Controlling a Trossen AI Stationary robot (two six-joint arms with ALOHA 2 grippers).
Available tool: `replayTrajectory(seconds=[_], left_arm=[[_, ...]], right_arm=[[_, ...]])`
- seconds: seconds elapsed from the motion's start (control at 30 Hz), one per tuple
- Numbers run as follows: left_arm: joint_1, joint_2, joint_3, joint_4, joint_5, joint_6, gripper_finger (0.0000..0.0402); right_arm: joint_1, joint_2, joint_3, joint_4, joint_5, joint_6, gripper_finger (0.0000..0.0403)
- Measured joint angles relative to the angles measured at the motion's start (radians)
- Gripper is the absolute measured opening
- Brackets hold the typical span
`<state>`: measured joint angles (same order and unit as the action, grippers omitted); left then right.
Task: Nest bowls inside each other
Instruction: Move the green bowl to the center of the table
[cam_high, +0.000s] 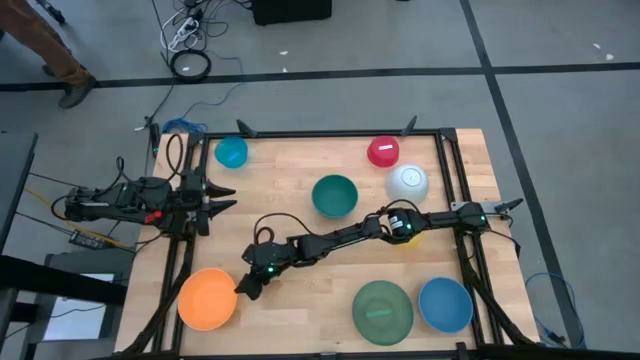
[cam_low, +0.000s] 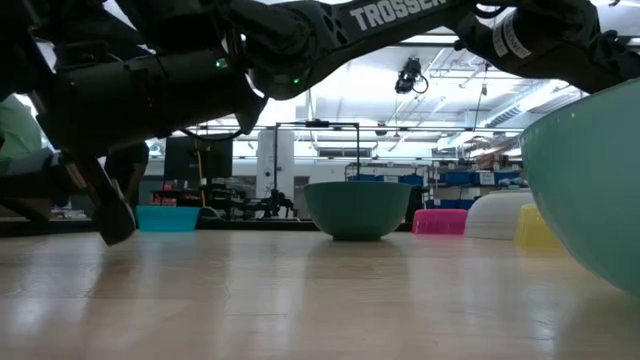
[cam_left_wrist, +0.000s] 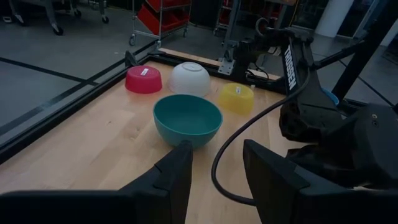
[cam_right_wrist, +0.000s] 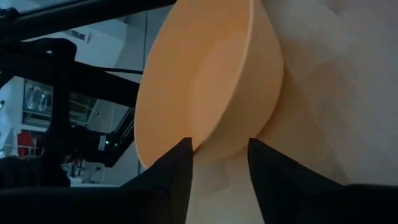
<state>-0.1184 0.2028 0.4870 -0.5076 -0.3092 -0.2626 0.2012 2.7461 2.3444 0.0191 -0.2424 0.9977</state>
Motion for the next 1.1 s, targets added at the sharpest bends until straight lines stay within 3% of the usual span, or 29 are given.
replayTrajectory(seconds=[0.7,1.1], left_arm=[[0.000,0.000,0.000,0.000,0.000,0.000,0.0153],[0.000,0.000,0.000,-0.001,0.000,0.000,0.0153]], right_arm=[[0.001,0.000,0.000,-0.007,-0.011,0.023,0.0007],[-0.004,0.000,0.009,-0.002,0.005,-0.003,0.0000]])
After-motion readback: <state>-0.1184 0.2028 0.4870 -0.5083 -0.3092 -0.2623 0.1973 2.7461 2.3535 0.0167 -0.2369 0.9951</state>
